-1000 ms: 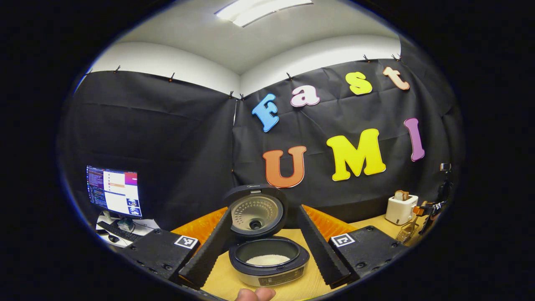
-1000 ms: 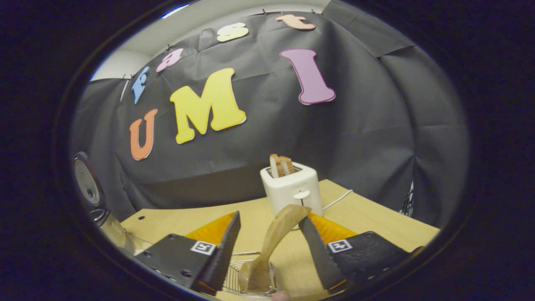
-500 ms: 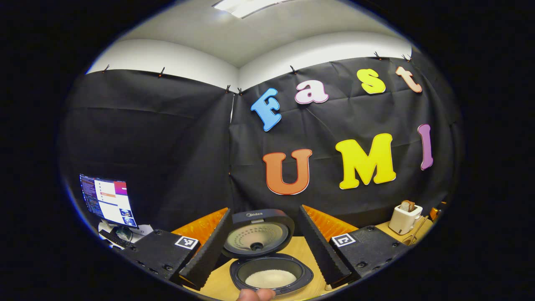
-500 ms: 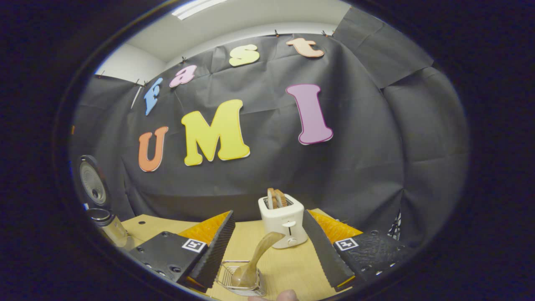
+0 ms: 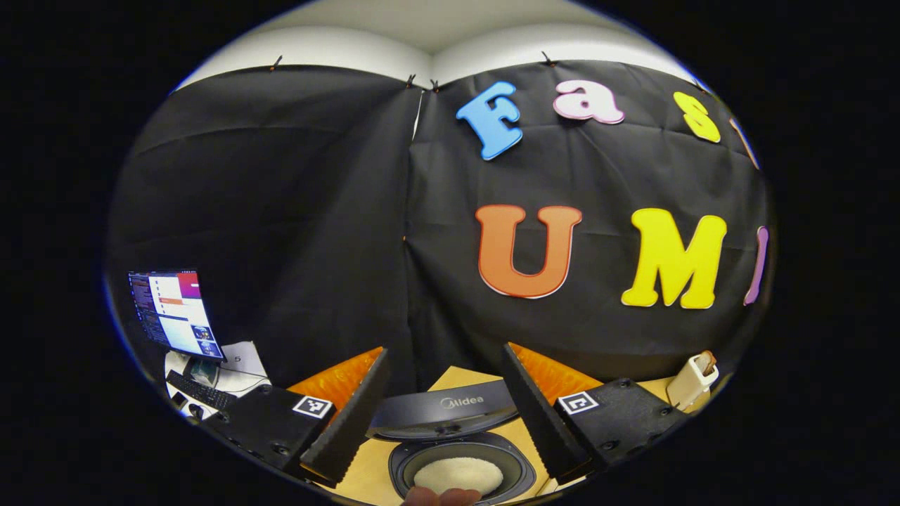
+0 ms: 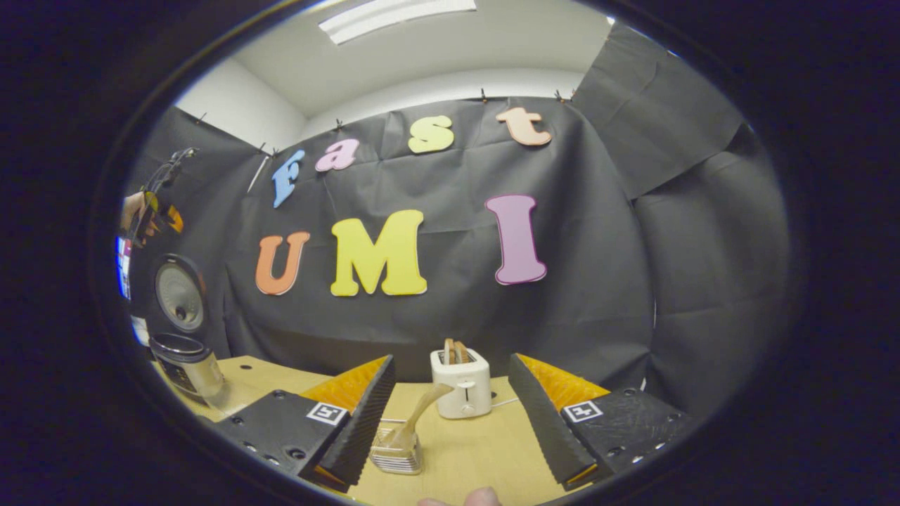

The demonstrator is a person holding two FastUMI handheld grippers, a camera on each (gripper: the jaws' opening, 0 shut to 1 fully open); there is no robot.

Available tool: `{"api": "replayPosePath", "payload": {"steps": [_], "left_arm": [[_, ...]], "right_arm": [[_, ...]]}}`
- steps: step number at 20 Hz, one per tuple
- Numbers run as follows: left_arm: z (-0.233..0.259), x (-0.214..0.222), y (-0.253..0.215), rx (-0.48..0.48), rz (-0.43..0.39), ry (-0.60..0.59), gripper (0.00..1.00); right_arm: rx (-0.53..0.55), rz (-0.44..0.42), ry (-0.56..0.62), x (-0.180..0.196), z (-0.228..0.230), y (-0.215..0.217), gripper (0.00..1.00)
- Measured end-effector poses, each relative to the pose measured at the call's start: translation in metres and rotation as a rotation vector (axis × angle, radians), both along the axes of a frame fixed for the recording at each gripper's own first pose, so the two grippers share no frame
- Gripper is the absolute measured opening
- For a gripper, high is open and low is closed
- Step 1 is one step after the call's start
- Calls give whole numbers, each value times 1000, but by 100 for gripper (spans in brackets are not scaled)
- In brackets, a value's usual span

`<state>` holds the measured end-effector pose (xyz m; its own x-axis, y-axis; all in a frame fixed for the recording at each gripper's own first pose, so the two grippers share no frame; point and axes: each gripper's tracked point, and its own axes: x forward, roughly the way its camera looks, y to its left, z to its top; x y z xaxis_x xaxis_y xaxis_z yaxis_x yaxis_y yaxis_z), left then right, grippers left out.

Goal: Close the left gripper, press the button to open the rice cooker; take a wooden spoon from the chopstick holder with the right hand, scoop a spoonful of rice and pour it into the rice cooker, then put the wooden spoon back into the chopstick holder.

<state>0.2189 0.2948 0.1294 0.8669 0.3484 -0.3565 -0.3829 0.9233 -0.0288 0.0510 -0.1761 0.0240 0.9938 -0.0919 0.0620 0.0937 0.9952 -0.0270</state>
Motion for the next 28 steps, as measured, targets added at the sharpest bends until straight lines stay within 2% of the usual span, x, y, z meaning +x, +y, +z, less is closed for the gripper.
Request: {"api": "replayPosePath", "payload": {"steps": [4, 8, 9, 10, 14, 15, 16, 17, 24, 25, 26, 28], "left_arm": [[-29, 28, 12, -52, 16, 85, 100], [-56, 36, 13, -88, 14, 172, 100], [-60, 37, 11, -95, 12, 190, 100], [-64, 37, 10, -106, 10, 201, 100], [-67, 36, 7, -155, 11, 198, 99], [-69, 33, 4, -172, 15, 200, 99], [-69, 31, 2, -185, 17, 202, 100], [-70, 27, 0, -189, 17, 205, 100], [-82, -21, -35, -166, 35, 189, 100], [-88, -31, -42, -156, 38, 193, 100], [-93, -40, -49, -147, 38, 190, 100], [-106, -58, -63, -154, 30, 194, 100]], "right_arm": [[56, 15, 51, -23, -24, 9, 95], [53, 28, 79, -23, -35, 15, 95], [61, 31, 85, -22, -35, 14, 91], [71, 37, 89, -21, -35, 16, 95], [46, 65, 92, -19, -36, 29, 95], [46, 69, 91, -20, -35, 32, 95], [51, 78, 92, -22, -34, 35, 100], [53, 88, 97, -23, -37, 39, 95], [36, 143, 113, -34, -44, 59, 95], [33, 144, 121, -35, -47, 58, 92], [32, 157, 128, -38, -50, 62, 95], [30, 161, 134, -44, -54, 66, 95]]}}
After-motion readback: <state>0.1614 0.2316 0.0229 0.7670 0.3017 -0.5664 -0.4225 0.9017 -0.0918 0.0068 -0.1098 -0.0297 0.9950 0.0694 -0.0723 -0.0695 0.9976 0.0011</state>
